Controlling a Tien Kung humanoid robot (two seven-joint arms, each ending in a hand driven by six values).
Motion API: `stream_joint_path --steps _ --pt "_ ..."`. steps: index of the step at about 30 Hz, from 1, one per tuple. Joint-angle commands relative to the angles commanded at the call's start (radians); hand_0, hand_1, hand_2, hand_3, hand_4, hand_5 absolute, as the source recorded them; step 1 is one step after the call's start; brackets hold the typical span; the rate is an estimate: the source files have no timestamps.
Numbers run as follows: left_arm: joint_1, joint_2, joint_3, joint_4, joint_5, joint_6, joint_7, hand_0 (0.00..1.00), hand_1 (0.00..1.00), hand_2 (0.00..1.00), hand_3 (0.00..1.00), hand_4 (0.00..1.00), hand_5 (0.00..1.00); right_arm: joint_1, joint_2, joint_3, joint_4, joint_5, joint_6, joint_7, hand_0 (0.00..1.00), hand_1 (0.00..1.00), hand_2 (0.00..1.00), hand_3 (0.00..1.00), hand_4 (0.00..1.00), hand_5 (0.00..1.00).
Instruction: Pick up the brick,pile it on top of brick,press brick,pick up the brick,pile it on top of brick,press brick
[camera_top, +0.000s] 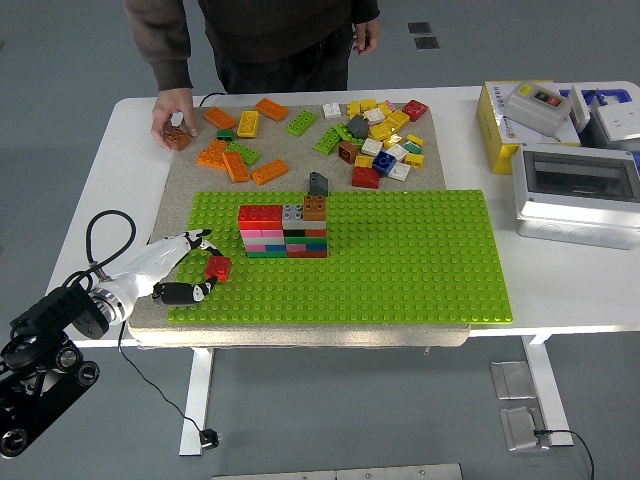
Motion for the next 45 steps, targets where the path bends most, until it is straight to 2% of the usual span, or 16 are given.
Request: stream_joint_path --steps 7,12,15,19,24,26,29,33,39,45 --pt "0.025 0.049 -0.114 -0.097 -0.003 -0.025 0.037 0.998 0.988 0.998 0.586 0.578 0.2 -0.006 0.001 0.013 0.0 -0.008 -0.003 0.003 0.715 0.693 0.722 0.675 0.421 0.845" --pt "0.016 0.095 -0.176 -0.171 0.022 -0.041 0.062 0.998 0.998 0.998 0.582 0.601 0.202 -0.008 0.001 0.018 0.0 -0.01 -0.006 0.005 0.716 0.696 0.722 0.675 0.421 0.845" --pt "0.0 0.12 -0.172 -0.202 0.032 -0.05 0.079 0.998 0.998 0.998 0.582 0.601 0.202 -0.008 0.0 0.019 0.0 -0.009 -0.007 0.006 0.716 0.696 0.722 0.675 0.421 0.845" --pt "-0.04 0.155 -0.12 -0.255 0.046 -0.08 0.124 0.998 0.998 0.998 0.579 0.61 0.197 -0.007 -0.002 0.022 0.0 -0.01 -0.008 0.008 0.719 0.702 0.722 0.674 0.42 0.845" --pt "-0.105 0.157 -0.048 -0.272 0.004 -0.115 0.162 0.998 0.998 0.998 0.581 0.617 0.2 -0.004 -0.004 0.023 0.0 -0.01 -0.01 0.009 0.72 0.701 0.722 0.674 0.42 0.845" --pt "-0.136 0.152 -0.022 -0.263 -0.026 -0.127 0.173 0.998 0.998 0.998 0.581 0.617 0.2 -0.002 -0.005 0.023 0.0 -0.01 -0.01 0.01 0.72 0.701 0.722 0.674 0.42 0.845" --pt "-0.192 0.126 0.005 -0.231 -0.082 -0.147 0.192 0.998 0.998 0.998 0.582 0.62 0.202 0.001 -0.008 0.024 0.0 -0.009 -0.011 0.012 0.721 0.701 0.722 0.674 0.42 0.845" --pt "-0.245 0.07 0.01 -0.163 -0.139 -0.163 0.204 0.998 0.998 0.998 0.582 0.62 0.202 0.005 -0.01 0.024 0.0 -0.009 -0.011 0.014 0.721 0.701 0.722 0.674 0.42 0.845" --pt "-0.291 0.001 0.022 -0.086 -0.158 -0.181 0.221 0.998 0.998 0.998 0.581 0.639 0.221 0.008 -0.012 0.021 0.0 -0.004 -0.011 0.017 0.722 0.702 0.722 0.674 0.42 0.845" --pt "-0.308 -0.053 0.022 -0.071 -0.148 -0.196 0.244 0.998 0.998 0.998 0.585 0.646 0.228 0.01 -0.013 0.02 0.0 -0.003 -0.011 0.017 0.722 0.702 0.722 0.674 0.42 0.849"
